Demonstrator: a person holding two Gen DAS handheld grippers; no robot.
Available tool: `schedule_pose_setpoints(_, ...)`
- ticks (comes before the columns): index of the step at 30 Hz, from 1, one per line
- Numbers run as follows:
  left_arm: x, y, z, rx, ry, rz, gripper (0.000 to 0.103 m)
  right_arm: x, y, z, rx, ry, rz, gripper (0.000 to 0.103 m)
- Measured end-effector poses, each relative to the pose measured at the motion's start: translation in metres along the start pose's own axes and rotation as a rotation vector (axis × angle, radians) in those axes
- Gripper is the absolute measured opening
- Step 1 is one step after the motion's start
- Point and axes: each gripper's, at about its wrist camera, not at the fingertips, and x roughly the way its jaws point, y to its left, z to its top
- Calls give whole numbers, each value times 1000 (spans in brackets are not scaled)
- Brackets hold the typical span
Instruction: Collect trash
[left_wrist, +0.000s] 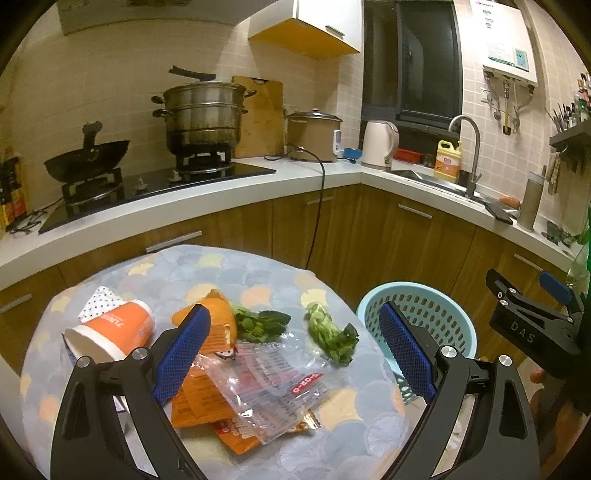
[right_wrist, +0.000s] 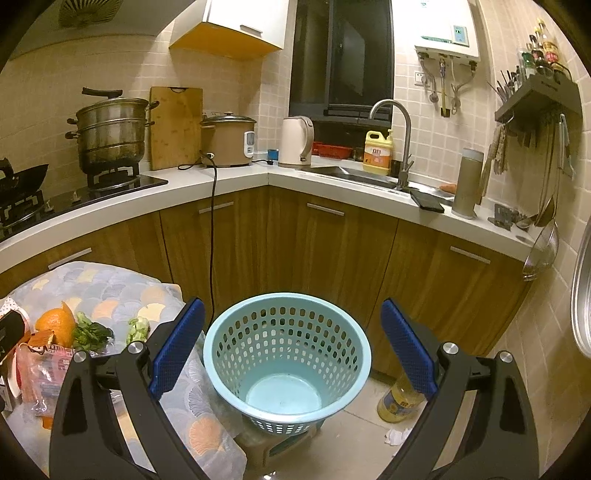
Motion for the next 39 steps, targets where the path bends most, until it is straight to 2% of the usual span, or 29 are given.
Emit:
schedule_pose_setpoints(15, -2, 18, -2, -39, -8, 35, 90, 1, 13, 1, -8, 13, 23, 91)
schedule_pose_setpoints(20, -4, 31, -3, -69, -8, 57, 90, 1, 21, 2, -13, 20, 58, 91)
schedule_pose_setpoints(27, -20, 71, -6, -134, -34, 167, 90, -1, 47, 1, -66, 7, 106, 91)
schedule_pose_setpoints(32, -33, 123, -18, -216, -19, 279, 90, 3, 72, -10, -139, 17, 173, 69)
schedule_pose_setpoints(34, -36, 148, -27, -263, -3, 325, 90, 12, 82, -16, -153, 66, 216, 56)
schedule_pose_setpoints(35, -37, 159, -31, -280, 7, 342, 90, 17, 87, -19, -159, 84, 232, 52)
schedule_pose_setpoints(36, -39, 172, -36, -298, 20, 358, 90, 21, 92, -20, -171, 98, 243, 41)
schedule_pose_setpoints(37, -40, 183, -40, -317, 30, 362, 90, 24, 96, -22, -181, 107, 249, 32)
schedule_pose_setpoints(39, -41, 207, -49, -384, 58, 335, 89, 29, 103, -26, -197, 120, 259, 30)
